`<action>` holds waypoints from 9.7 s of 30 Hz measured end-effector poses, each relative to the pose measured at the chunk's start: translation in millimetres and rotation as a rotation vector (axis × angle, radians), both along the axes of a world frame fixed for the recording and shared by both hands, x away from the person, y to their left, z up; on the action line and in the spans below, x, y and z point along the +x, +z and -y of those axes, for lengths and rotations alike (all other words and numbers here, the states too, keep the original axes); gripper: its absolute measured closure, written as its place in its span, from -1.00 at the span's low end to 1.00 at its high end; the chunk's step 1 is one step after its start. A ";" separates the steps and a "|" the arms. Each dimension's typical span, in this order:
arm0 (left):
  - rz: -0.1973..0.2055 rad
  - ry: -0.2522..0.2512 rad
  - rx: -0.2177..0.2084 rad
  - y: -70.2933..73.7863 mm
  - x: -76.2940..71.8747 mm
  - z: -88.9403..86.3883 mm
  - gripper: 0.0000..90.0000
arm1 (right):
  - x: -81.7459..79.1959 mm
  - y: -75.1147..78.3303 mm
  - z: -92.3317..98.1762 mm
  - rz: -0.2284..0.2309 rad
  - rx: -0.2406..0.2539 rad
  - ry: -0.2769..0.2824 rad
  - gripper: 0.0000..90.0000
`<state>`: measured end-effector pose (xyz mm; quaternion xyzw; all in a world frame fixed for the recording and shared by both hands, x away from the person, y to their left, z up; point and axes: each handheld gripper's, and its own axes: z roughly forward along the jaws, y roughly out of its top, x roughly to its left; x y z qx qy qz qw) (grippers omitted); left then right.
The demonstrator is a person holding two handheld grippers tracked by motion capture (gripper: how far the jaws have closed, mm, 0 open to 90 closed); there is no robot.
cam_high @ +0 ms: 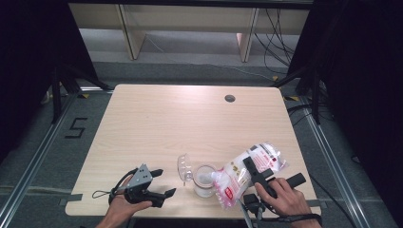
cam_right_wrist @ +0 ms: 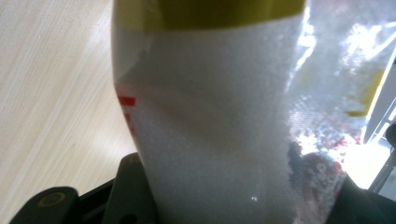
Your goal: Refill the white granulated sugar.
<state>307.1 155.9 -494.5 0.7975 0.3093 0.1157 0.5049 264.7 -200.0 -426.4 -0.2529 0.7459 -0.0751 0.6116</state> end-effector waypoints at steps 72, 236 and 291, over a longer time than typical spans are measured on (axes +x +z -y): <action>0.003 0.000 0.003 0.1 0.1 -0.2 -0.63 | -1.4 5.5 1.7 0.017 -0.030 0.004 0.28; 0.000 0.003 -0.001 0.5 -0.3 -0.1 -0.62 | -3.3 7.5 6.5 0.014 0.005 0.010 0.40; 0.001 0.000 0.001 0.6 -0.3 -0.2 -0.62 | -3.7 11.0 5.2 0.029 -0.070 0.027 0.41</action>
